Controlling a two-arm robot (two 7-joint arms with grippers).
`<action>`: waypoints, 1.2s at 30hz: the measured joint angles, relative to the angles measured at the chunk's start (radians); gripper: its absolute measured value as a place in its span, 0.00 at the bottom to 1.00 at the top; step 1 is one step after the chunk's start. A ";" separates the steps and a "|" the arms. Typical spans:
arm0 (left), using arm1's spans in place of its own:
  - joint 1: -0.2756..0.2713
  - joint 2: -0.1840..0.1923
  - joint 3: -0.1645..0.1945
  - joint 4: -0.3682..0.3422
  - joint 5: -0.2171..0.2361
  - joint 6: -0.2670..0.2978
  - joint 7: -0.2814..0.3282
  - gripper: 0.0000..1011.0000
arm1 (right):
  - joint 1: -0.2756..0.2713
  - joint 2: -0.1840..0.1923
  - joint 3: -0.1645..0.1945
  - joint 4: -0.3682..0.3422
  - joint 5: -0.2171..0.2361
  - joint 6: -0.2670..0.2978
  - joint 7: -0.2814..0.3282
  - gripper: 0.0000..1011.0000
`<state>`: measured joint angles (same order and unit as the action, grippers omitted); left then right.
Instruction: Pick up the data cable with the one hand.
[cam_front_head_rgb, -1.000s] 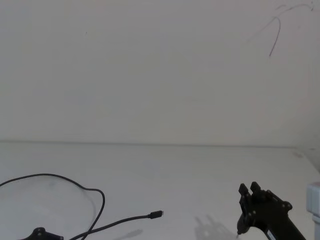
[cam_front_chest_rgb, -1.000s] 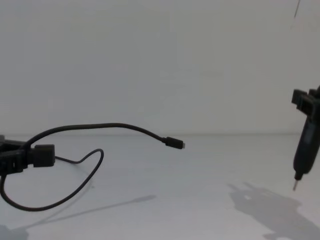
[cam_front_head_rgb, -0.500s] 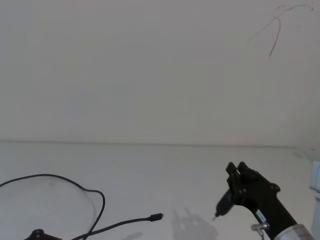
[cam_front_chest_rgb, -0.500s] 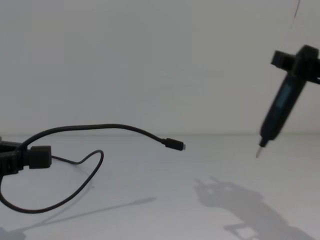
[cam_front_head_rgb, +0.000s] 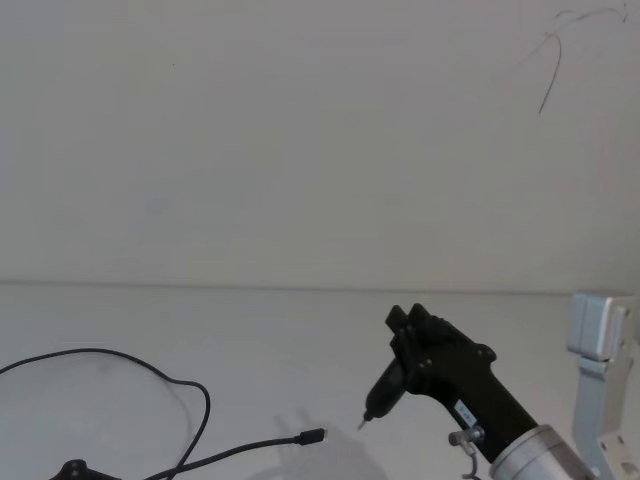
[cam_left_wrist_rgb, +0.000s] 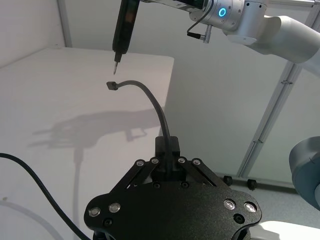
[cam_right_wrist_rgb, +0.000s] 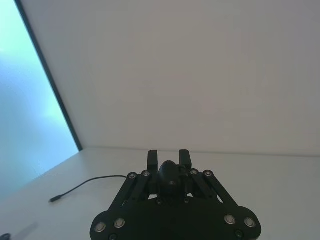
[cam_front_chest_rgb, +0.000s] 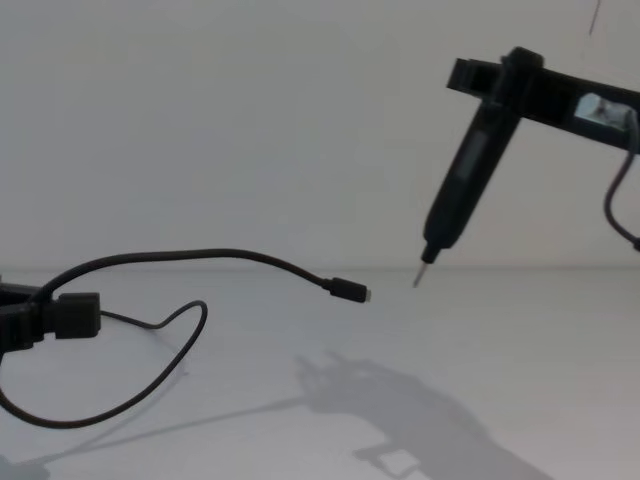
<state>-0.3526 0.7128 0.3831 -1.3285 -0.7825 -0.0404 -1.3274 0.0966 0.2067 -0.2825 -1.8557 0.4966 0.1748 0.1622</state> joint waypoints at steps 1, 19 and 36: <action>0.000 0.000 0.000 0.000 0.000 0.000 -0.001 0.03 | 0.002 0.000 -0.003 0.001 0.001 0.001 0.002 0.25; -0.001 0.000 0.001 0.002 -0.001 0.000 -0.003 0.03 | 0.015 0.006 -0.051 0.021 0.010 -0.011 0.025 0.25; -0.001 0.000 0.000 0.002 -0.001 0.000 -0.004 0.03 | 0.018 0.016 -0.076 0.047 0.012 -0.053 0.042 0.25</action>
<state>-0.3534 0.7128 0.3836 -1.3269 -0.7839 -0.0405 -1.3316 0.1148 0.2228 -0.3590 -1.8085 0.5088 0.1213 0.2047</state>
